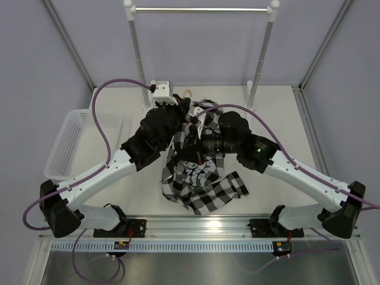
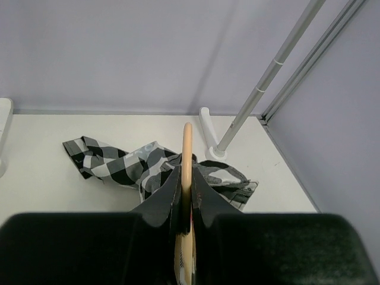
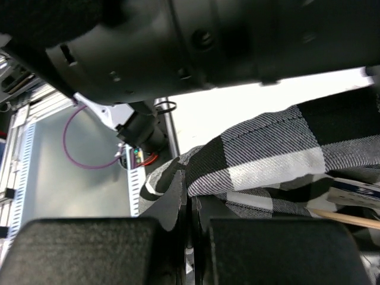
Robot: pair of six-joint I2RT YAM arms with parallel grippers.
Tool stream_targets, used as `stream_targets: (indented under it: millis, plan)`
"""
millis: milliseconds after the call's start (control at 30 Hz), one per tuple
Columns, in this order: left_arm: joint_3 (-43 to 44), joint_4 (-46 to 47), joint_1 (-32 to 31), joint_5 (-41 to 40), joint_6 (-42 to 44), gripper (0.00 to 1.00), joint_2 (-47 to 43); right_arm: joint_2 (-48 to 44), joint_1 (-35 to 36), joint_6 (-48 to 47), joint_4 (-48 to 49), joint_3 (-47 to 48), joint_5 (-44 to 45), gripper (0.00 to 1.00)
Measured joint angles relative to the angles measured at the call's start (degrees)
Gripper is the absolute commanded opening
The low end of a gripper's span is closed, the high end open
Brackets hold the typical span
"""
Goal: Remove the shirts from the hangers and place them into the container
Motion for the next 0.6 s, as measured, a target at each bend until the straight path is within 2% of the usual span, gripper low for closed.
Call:
stream_targets:
  millis: [167,333,400,467,600]
  plan:
    - [0.0,1.9,0.1,-0.7,-1.6,0.00,-0.1,0.9,2.2,2.3,2.8,-2.1,-0.8,0.08]
    - [-0.1,2.3,0.8,-0.4,-2.9,0.00,-0.7,1.9,3.7,3.2,3.0,-4.5,-0.2,0.39]
    - [-0.7,2.5,1.1,0.0,-3.1,0.00,-1.7,1.6,3.9,2.9,1.9,-5.0,1.2,0.47]
    - [-1.6,2.6,1.4,0.1,-3.2,0.00,-2.9,0.5,4.0,2.3,-0.1,-5.0,3.8,0.62]
    - [-2.8,2.3,1.6,0.8,-3.0,0.00,-4.9,-5.3,4.1,0.2,-4.2,-5.0,10.9,0.69]
